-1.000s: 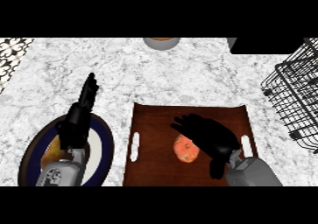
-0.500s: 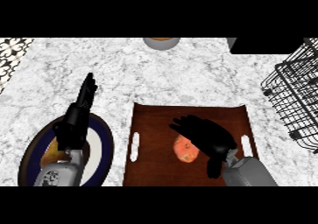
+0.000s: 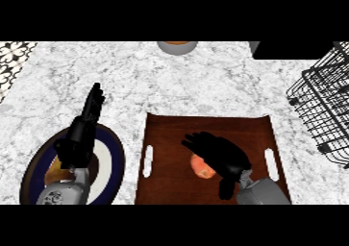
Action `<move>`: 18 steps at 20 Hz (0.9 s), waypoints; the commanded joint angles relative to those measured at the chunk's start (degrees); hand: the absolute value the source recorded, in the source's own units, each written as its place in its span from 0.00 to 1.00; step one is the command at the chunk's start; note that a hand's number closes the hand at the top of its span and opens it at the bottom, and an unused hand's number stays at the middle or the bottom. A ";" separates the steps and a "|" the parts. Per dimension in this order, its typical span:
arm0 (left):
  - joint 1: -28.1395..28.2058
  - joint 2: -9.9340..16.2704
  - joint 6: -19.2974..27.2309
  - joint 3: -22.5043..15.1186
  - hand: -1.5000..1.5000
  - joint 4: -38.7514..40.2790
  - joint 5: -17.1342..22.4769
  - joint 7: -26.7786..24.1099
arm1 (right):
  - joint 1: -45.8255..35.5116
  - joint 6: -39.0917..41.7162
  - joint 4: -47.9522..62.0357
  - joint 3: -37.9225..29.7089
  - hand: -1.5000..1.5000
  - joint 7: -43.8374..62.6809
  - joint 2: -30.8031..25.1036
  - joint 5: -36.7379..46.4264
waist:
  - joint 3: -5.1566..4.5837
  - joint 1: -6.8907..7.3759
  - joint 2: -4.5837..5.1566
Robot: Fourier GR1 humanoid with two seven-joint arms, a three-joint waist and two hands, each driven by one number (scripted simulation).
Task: Pick the squash from the tray and place it in the tiered basket
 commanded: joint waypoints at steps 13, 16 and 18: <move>2.26 -1.12 1.37 -1.20 0.50 1.12 -1.06 -2.47 | 5.65 -14.19 -1.82 -0.55 1.00 -0.35 -7.29 8.01 | -0.05 -0.96 -0.34; 0.01 0.37 1.58 1.68 0.50 0.69 -0.01 0.36 | 10.20 -15.40 1.21 -8.67 1.00 0.43 -19.18 9.57 | -0.11 -3.69 -0.67; 1.52 0.60 1.02 1.69 0.50 0.43 0.47 -1.02 | 13.81 -18.10 2.10 -12.97 1.00 0.72 -24.07 9.86 | -0.08 -3.58 -0.50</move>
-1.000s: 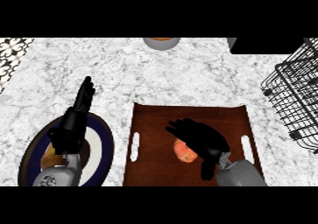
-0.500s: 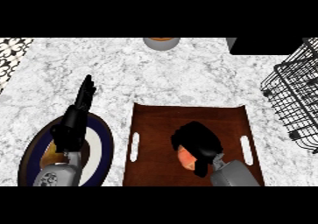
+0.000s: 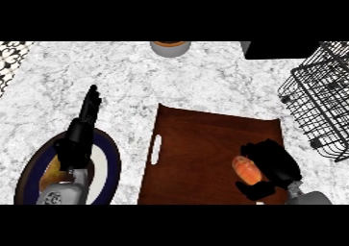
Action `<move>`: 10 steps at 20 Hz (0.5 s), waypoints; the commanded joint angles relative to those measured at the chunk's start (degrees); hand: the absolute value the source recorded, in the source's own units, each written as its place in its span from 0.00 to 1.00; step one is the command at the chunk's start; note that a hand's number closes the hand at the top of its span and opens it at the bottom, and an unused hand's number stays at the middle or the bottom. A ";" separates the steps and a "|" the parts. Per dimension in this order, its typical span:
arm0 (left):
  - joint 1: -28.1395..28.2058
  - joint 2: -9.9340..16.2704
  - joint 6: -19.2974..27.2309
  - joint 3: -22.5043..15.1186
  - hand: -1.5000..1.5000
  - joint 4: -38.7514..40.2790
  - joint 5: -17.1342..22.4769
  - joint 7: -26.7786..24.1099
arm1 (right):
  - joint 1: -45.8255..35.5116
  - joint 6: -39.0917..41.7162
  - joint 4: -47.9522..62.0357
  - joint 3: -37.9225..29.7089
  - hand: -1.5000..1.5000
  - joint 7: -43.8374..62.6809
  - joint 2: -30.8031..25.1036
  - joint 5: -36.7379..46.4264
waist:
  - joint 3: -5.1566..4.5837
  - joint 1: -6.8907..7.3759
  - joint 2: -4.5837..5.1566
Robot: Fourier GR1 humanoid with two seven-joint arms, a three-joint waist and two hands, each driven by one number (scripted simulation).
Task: Pick the squash from the tray and place it in the tiered basket
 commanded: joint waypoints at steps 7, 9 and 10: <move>3.29 0.26 -0.79 -1.13 0.50 -1.66 -0.38 -1.18 | 18.52 -3.99 -14.90 -20.14 1.00 -0.68 -18.08 -6.57 | 0.13 0.40 0.67; -0.71 -0.93 0.19 0.04 0.50 2.34 0.23 -1.86 | 19.88 -2.33 -21.06 -22.15 1.00 0.98 -17.14 -8.59 | 0.09 -0.27 0.74; -0.46 0.87 -0.72 1.10 0.50 0.53 0.68 -0.92 | 20.79 -1.59 -23.41 -24.44 1.00 1.24 -17.78 -10.01 | 0.09 -0.10 0.65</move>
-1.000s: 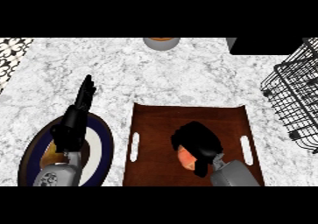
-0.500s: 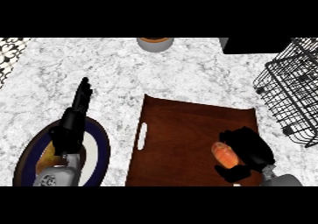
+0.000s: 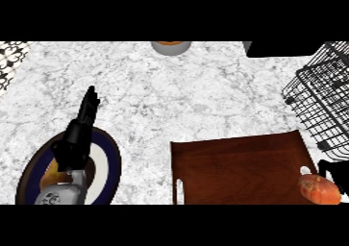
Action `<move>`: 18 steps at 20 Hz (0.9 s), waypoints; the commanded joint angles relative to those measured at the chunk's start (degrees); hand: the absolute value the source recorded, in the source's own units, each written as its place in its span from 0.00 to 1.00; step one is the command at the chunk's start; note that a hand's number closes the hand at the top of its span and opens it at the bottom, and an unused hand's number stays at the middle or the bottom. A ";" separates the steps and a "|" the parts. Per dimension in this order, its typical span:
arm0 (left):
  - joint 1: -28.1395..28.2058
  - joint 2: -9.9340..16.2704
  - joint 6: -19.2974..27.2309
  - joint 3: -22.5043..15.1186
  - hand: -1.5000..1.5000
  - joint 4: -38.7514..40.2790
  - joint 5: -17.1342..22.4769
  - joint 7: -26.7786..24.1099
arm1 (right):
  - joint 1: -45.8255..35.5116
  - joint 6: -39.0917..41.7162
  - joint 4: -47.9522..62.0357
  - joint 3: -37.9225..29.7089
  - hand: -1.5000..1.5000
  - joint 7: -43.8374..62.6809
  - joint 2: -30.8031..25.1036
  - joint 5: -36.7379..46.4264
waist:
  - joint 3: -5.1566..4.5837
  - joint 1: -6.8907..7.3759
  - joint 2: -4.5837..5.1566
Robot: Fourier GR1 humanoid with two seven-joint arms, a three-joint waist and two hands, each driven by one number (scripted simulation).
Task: Pick the squash from the tray and place it in the tiered basket
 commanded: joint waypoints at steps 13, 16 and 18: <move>-1.23 -0.64 0.71 -0.54 0.50 -1.64 -0.67 2.53 | -1.94 28.35 -25.76 -41.45 1.00 5.24 -12.91 -35.72 | -0.57 0.55 -0.17; 1.07 -0.50 -0.39 -1.98 0.50 -3.34 -0.80 0.78 | -6.45 36.01 -24.92 -46.61 1.00 9.66 -15.98 -41.92 | -0.56 1.36 -0.07; -2.20 -0.65 0.12 -2.28 0.50 -4.59 -1.56 6.12 | -9.27 38.42 -23.98 -45.77 1.00 12.96 -14.47 -45.10 | -0.51 1.65 0.03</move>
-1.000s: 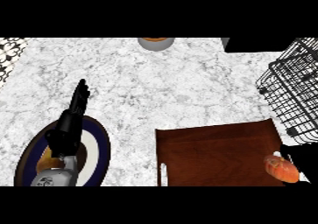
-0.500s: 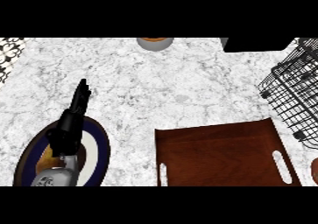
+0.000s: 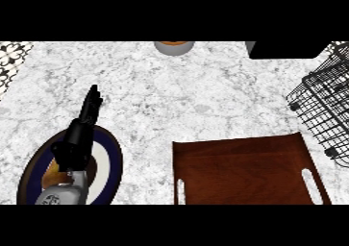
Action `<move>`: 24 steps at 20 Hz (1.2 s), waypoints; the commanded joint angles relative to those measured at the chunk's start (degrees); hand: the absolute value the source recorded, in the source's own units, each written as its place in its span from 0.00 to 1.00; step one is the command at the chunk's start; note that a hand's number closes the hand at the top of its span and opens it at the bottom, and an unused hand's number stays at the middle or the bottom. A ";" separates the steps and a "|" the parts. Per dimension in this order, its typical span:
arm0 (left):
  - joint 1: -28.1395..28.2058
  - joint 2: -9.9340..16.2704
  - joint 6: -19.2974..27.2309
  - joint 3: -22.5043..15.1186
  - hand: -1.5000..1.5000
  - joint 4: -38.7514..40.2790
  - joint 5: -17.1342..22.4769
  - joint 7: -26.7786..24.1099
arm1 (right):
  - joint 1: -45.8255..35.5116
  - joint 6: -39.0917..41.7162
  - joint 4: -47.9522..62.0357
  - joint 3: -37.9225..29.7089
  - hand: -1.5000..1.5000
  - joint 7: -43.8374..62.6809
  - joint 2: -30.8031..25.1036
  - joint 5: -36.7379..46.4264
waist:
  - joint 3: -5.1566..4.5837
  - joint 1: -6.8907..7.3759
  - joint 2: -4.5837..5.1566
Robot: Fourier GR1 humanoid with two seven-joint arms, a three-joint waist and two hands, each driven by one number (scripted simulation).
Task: Pick the squash from the tray and place it in the tiered basket
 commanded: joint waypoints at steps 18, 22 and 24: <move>-1.91 -1.45 1.50 -1.75 0.50 4.01 -0.64 -2.95 | -28.35 -5.91 28.40 15.32 1.00 8.54 -7.60 1.86 | 0.08 1.73 0.53; -3.98 0.36 -0.40 0.30 0.50 2.43 0.46 -0.10 | -28.09 -13.85 37.86 17.22 1.00 0.93 -7.36 7.45 | 0.13 1.68 0.56; -1.65 -1.24 1.19 -3.08 0.50 -0.87 -1.74 2.44 | -35.42 -10.37 42.94 19.20 1.00 2.25 -11.69 7.09 | 0.09 1.92 0.46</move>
